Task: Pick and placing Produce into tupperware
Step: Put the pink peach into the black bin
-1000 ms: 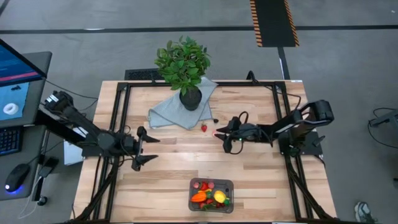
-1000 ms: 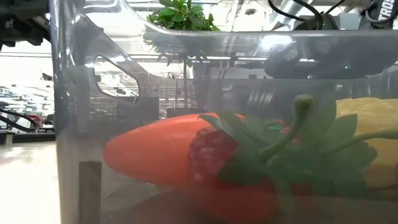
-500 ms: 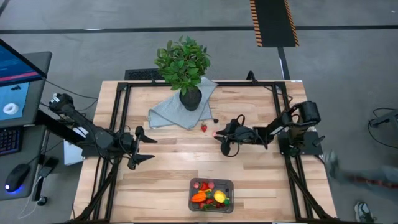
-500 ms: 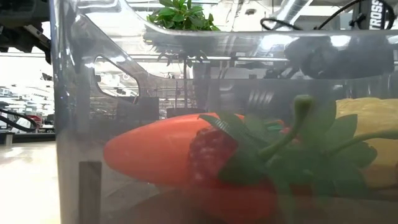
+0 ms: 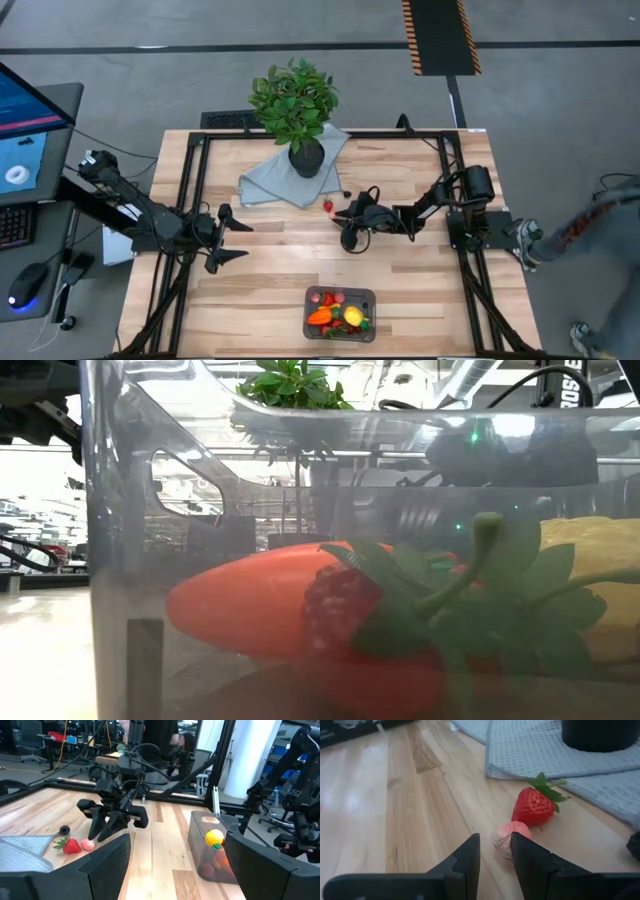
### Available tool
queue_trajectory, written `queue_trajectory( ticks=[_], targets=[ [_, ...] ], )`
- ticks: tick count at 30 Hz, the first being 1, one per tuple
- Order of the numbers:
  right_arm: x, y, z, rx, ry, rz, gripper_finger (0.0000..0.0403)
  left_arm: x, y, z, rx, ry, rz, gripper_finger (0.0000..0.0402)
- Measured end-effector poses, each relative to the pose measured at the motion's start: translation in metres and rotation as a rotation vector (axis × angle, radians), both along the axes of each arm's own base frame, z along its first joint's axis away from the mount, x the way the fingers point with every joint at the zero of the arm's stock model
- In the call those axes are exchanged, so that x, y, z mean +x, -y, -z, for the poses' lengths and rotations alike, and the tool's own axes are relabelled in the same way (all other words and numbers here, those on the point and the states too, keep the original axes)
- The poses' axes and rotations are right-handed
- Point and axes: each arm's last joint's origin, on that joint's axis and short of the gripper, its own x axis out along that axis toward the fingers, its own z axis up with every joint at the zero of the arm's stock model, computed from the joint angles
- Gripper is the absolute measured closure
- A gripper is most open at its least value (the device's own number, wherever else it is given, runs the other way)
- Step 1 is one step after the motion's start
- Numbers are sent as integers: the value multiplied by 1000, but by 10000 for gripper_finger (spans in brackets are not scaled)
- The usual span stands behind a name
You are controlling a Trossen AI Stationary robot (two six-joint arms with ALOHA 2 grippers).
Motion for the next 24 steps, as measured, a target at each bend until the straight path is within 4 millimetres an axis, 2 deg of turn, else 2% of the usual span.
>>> queue_trajectory(
  ticks=[6,15,24],
  targets=[
    [1,0,-2,-28,-11,-21,271,0,0,1,-6,-11,1,93],
    [0,-7,1,38,-37,-75,271,0,0,3,-6,-30,1,93],
    [3,-7,2,-7,-76,-91,263,0,0,3,-18,-31,2,93]
  ],
)
